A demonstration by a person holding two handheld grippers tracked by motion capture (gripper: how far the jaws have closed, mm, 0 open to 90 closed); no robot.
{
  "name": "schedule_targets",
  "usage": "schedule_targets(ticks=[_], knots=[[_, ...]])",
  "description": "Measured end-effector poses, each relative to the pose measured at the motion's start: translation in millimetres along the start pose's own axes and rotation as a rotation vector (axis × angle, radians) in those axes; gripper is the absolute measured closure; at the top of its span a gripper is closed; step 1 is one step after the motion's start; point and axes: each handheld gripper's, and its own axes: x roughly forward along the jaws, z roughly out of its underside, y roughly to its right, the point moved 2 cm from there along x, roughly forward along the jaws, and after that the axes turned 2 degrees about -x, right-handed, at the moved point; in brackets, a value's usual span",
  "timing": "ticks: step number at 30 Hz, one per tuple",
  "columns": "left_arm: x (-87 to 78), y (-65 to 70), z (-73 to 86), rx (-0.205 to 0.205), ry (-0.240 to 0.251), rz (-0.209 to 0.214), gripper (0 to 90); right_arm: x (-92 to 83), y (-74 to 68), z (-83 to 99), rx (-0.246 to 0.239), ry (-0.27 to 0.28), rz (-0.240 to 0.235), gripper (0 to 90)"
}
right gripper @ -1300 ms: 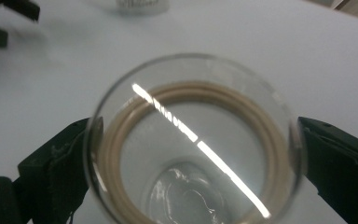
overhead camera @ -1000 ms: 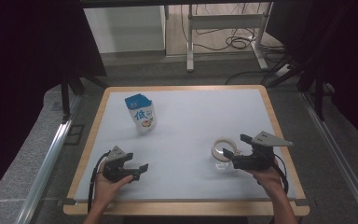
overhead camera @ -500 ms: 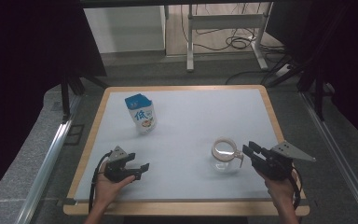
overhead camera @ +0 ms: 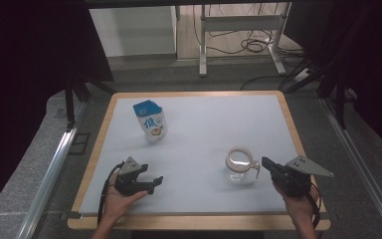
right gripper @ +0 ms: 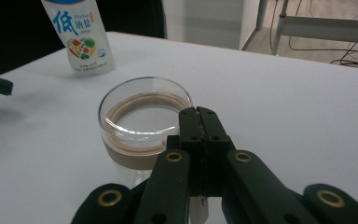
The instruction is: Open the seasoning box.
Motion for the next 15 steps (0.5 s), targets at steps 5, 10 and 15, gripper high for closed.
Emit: schedule_targets(ticks=[5,10,15], knots=[[2.5,1.3,1.1,0.001,-0.012,0.005,22.3,1.8,-1.8,0.9,-0.007,-0.008,0.004,90.0],[3.4,0.7,1.6,-0.008,-0.014,-0.011,22.9,6.2,-3.8,1.9,-0.012,-0.022,0.000,90.0],[5.1,1.0,3.1,-0.015,-0.021,-0.013,23.0,13.6,-4.8,2.3,-0.014,-0.032,-0.003,90.0]])
